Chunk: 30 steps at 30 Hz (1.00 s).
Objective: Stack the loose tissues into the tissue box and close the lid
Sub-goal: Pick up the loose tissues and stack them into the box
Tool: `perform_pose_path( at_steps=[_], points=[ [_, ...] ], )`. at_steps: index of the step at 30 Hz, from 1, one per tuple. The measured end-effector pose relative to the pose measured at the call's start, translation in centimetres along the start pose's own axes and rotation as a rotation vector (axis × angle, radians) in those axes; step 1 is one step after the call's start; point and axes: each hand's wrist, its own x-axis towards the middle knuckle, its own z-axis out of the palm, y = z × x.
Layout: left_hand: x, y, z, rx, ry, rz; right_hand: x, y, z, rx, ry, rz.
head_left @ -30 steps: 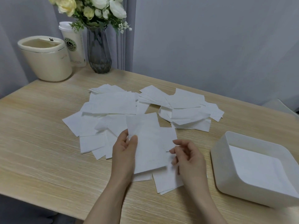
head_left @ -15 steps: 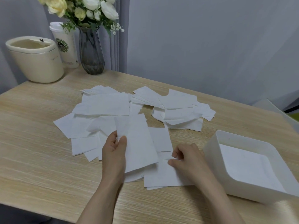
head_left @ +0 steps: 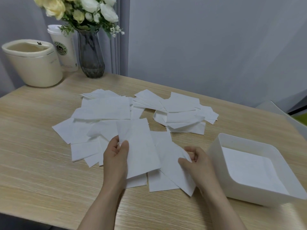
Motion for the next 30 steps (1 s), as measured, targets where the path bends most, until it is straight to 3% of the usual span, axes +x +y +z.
perform_pose_path(
  at_steps=[17,24,30],
  points=[
    [-0.2,0.3,0.0,-0.024,-0.012,-0.022,-0.4,0.2,0.1,0.139,0.081,-0.035],
    [-0.3,0.4,0.2,-0.049,-0.069,-0.042,-0.9,-0.2,0.6,0.443,0.249,-0.097],
    [-0.1,0.0,0.2,0.027,-0.111,-0.07,-1.2,-1.3,1.2,0.678,0.295,-0.144]
  ],
)
